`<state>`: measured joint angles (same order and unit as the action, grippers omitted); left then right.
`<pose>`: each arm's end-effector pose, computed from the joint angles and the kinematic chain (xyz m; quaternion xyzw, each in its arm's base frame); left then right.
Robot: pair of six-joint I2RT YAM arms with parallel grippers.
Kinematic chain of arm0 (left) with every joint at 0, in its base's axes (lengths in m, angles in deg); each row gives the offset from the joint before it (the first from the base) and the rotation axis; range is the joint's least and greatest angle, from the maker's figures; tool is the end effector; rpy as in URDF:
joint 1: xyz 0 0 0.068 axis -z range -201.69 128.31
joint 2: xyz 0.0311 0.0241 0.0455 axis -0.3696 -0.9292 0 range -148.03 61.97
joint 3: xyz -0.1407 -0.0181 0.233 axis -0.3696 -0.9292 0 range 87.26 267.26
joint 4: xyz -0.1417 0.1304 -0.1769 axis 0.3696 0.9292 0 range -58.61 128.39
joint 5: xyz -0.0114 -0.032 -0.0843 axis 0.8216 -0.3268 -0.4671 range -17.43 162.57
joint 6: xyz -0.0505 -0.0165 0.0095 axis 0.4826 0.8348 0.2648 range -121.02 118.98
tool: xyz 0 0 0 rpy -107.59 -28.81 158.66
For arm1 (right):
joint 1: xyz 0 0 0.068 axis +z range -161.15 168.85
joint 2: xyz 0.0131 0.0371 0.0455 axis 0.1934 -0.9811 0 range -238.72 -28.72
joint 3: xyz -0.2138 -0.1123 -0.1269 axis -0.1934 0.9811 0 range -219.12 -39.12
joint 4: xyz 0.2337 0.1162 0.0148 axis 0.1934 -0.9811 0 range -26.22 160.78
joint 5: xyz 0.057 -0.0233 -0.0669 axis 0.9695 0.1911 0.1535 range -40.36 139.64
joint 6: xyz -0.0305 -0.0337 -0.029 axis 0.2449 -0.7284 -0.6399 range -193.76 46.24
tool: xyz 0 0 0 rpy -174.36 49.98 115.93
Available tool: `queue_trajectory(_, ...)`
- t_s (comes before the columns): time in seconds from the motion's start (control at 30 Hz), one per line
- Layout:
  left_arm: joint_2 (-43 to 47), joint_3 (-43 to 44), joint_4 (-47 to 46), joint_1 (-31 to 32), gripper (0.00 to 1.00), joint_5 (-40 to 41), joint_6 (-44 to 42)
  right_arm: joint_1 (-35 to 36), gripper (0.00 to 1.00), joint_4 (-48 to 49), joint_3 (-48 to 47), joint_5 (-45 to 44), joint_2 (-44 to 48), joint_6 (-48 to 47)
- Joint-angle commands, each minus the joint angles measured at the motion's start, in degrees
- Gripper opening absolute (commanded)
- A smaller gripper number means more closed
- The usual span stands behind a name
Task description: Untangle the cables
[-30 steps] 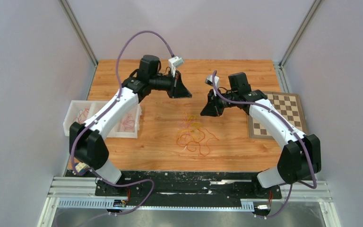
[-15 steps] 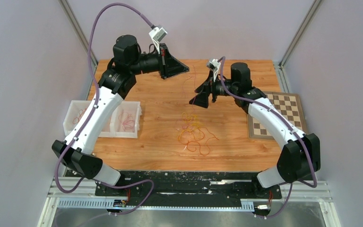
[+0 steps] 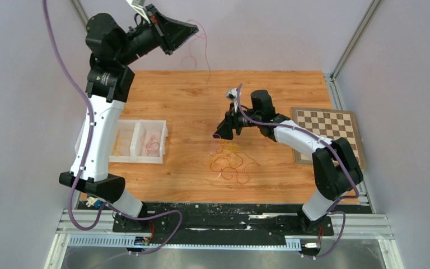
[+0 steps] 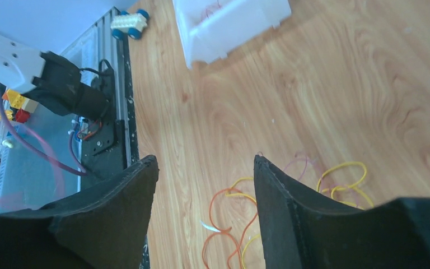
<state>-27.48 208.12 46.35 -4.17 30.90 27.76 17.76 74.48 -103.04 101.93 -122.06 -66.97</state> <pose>0.2711 -0.1105 0.5848 0.2287 0.5848 -0.4901 0.6046 0.3055 0.2009 0.2675 -0.3759 0.7010 0.5015 0.3402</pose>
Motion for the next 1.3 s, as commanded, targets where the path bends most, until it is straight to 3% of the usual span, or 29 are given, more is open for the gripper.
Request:
queue_trajectory(0.0, 2.36, 4.52, -5.70, -2.89, 0.00, 5.76, 2.63, 1.03, 0.59, 2.69, 2.19, -0.22, -3.18, -0.75)
queue_trajectory(0.2, 5.66, 4.21, -3.99, -5.04, 0.00, 13.12, -2.32, 0.54, 0.57, -0.47, 2.78, -2.95, -4.47, -3.88)
queue_trajectory(0.3, 9.63, -0.77, -1.05, -6.61, 0.00, 15.37, -3.73, -0.84, 0.63, -2.07, 1.80, -3.31, -3.57, -4.61)
queue_trajectory(0.47, 16.12, -7.75, 6.48, -8.91, 0.00, 26.12, -7.83, -4.44, 0.73, -10.00, -3.19, -3.23, -2.99, -6.46)
queue_trajectory(0.63, 21.12, -16.69, 15.54, -12.78, 0.00, 35.19, -5.30, -6.14, 0.82, -16.42, -5.17, -3.37, -0.91, -9.42)
queue_trajectory(0.73, 23.87, -20.30, 19.83, -13.71, 0.00, 43.48, -3.37, -6.08, 0.99, -19.00, -4.52, -4.57, 1.75, -11.32)
queue_trajectory(0.93, 29.61, -29.92, 23.41, -14.36, 0.00, 52.04, -0.75, -6.18, 1.00, -22.91, -3.11, -6.76, 6.28, -13.84)
queue_trajectory(1.03, 32.26, -33.18, 22.81, -14.34, 0.05, 54.36, -0.41, -6.13, 1.00, -23.51, -2.27, -7.27, 8.36, -14.54)
queue_trajectory(1.27, 31.35, -37.25, 24.27, -14.31, 0.04, 60.67, 1.71, -6.14, 1.00, -23.76, -1.99, -8.52, 9.49, -14.96)
